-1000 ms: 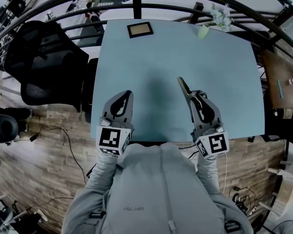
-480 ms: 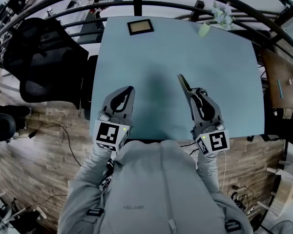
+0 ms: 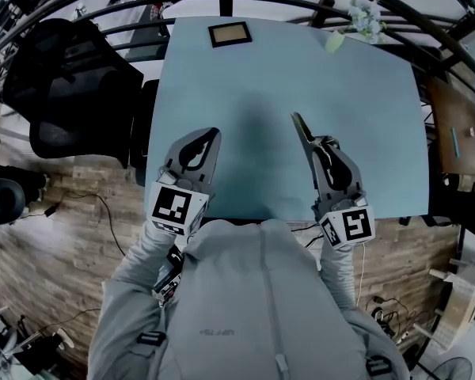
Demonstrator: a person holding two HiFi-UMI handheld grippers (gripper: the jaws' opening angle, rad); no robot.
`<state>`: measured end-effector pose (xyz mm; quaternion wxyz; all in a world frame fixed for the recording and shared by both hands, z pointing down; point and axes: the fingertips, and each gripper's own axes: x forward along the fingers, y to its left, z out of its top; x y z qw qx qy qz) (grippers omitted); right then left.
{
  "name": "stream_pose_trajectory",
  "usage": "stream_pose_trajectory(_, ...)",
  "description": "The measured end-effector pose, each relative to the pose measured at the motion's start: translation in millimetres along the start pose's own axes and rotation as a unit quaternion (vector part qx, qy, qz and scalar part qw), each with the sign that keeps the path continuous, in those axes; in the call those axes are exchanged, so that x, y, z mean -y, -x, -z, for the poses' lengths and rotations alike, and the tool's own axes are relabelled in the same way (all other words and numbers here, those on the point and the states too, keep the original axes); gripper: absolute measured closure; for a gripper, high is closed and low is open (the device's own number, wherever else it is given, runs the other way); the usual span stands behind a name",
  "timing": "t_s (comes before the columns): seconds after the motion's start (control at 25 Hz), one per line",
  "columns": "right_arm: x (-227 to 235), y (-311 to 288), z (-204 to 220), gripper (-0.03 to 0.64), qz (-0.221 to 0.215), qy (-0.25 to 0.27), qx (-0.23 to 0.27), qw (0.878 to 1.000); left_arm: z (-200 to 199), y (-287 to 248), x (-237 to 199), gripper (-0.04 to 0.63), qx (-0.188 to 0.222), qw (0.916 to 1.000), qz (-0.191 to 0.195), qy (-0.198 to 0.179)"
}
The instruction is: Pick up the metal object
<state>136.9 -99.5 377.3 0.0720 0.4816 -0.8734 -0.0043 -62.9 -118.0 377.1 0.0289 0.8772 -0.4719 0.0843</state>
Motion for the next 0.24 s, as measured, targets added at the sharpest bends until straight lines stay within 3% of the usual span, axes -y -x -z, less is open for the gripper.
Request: stream_pose_trajectory(0.24, 3.3, -1.1, 2.4, 0.528, 0.003, 0.001, -0.003, 1.0, -0.5, -4.1, -2.1, 0.568, 0.004, 1.0, 0.006, 0.004)
